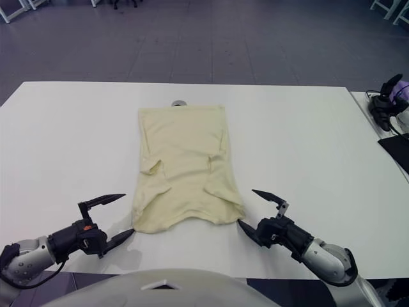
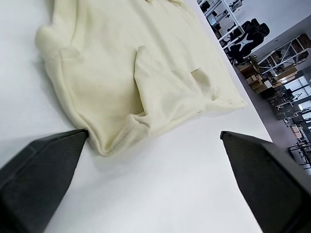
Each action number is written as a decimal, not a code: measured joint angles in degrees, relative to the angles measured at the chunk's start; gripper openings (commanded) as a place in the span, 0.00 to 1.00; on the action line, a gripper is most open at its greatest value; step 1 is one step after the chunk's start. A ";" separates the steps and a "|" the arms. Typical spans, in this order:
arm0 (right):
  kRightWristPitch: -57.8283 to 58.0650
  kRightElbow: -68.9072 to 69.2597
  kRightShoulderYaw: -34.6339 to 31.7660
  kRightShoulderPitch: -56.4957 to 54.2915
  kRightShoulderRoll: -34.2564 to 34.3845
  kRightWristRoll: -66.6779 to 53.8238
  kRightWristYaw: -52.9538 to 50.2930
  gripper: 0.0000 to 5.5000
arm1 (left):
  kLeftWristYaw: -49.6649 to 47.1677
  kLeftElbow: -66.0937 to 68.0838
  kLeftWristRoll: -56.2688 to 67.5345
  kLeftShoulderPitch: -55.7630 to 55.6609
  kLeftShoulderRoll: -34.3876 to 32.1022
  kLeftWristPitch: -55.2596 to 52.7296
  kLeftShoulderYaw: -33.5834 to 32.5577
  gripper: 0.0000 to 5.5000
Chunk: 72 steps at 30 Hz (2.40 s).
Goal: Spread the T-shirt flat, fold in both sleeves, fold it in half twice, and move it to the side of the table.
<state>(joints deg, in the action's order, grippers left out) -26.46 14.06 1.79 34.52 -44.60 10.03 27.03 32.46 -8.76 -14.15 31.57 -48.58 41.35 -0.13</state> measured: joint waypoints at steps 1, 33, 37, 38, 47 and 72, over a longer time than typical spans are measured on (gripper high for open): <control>0.22 0.10 0.00 0.07 -0.31 -0.42 0.09 0.98 | 0.64 0.11 0.16 -0.88 -0.62 -0.01 0.63 0.94; 30.73 2.01 9.74 -17.34 -8.38 -21.63 28.20 0.15 | 7.40 5.10 2.47 -11.94 -4.10 -4.55 10.83 0.00; 32.45 2.01 10.03 -18.09 -8.59 -22.56 29.02 0.05 | 7.39 5.18 2.47 -12.02 -4.21 -4.61 10.81 0.00; 32.77 2.00 10.01 -18.25 -8.59 -22.56 28.92 0.03 | 7.40 5.23 2.47 -12.05 -4.27 -4.61 10.81 0.00; 36.16 3.23 6.72 -16.86 -8.20 -22.56 23.60 0.00 | 7.70 5.70 3.33 -13.35 -4.51 -6.86 9.58 0.00; 68.08 17.48 -9.74 -28.03 -18.79 -53.05 39.83 0.00 | 32.84 -12.53 40.41 -20.66 -14.00 -37.79 -1.65 0.00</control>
<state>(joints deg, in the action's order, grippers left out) 41.62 31.54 -7.95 6.49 -63.39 -43.02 66.86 65.31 -21.29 26.27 10.91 -62.58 3.55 -1.78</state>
